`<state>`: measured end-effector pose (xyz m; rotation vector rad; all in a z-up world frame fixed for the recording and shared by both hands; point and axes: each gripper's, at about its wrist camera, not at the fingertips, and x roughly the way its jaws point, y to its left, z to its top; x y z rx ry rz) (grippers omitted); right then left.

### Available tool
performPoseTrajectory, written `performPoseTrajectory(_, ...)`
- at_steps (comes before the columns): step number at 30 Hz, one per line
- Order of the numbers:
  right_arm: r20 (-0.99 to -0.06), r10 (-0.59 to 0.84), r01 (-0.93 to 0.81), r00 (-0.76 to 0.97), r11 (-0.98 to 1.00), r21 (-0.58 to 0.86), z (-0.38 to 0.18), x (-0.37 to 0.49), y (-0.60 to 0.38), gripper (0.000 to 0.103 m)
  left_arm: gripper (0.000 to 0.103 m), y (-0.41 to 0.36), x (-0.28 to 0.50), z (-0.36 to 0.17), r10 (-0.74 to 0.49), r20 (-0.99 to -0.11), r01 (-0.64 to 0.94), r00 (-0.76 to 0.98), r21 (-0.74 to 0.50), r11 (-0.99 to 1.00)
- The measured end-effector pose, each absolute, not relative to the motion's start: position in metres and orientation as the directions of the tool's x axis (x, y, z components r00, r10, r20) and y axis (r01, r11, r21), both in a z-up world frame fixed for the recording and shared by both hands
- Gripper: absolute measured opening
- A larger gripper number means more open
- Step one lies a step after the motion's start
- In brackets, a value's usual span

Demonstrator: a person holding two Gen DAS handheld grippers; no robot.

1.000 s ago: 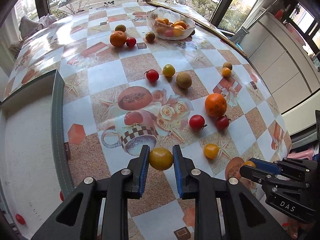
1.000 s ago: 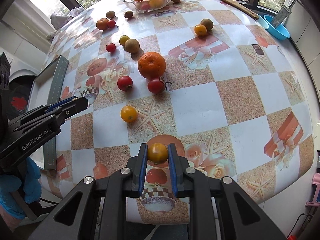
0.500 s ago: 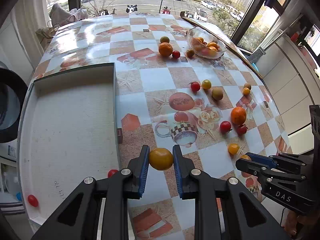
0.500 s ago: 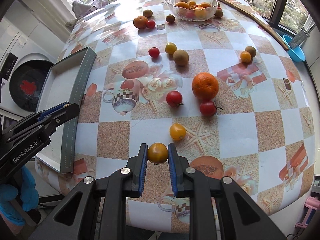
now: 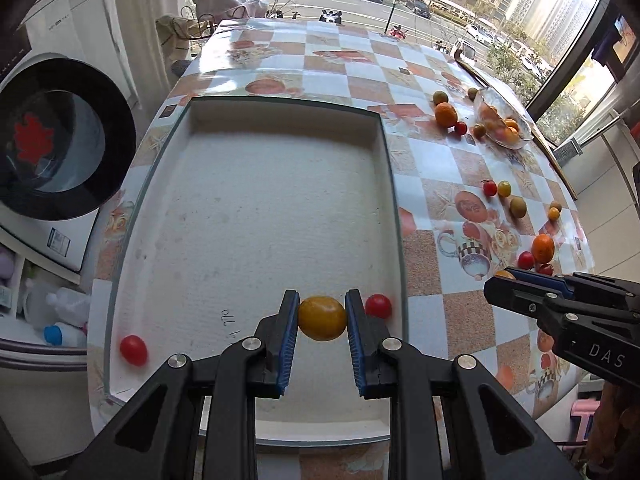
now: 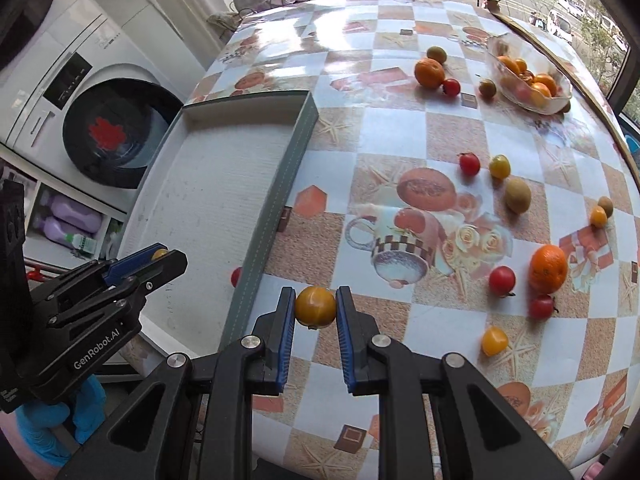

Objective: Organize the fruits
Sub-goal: 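Carry both yellow tomatoes over the white tray and open both tools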

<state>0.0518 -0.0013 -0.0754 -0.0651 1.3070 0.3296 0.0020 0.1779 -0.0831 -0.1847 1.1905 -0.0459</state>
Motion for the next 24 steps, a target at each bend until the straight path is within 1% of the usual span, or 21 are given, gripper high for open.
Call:
performPoseTrajectory(6, -0.952, 0.239, -0.344, 0.189, 0.925, 0.164, -0.086, 0.064, 0.043, 0.022, 0.025, 0.209, -0.012, -0.101, -0.095, -0.937, -0.137, 0.336, -0.149, 0.979)
performPoseTrajectory(13, -0.962, 0.239, -0.393, 0.134, 0.904, 0.17, -0.111, 0.077, 0.081, 0.022, 0.025, 0.223, -0.02, -0.127, -0.076, -0.958, -0.193, 0.276, -0.132, 0.972)
performPoseTrajectory(24, -0.985, 0.159, -0.404, 0.067, 0.907, 0.119, -0.152, 0.091, 0.106, 0.022, 0.025, 0.222, -0.022, -0.13, -0.056, -0.956, -0.171, 0.288, -0.109, 0.979)
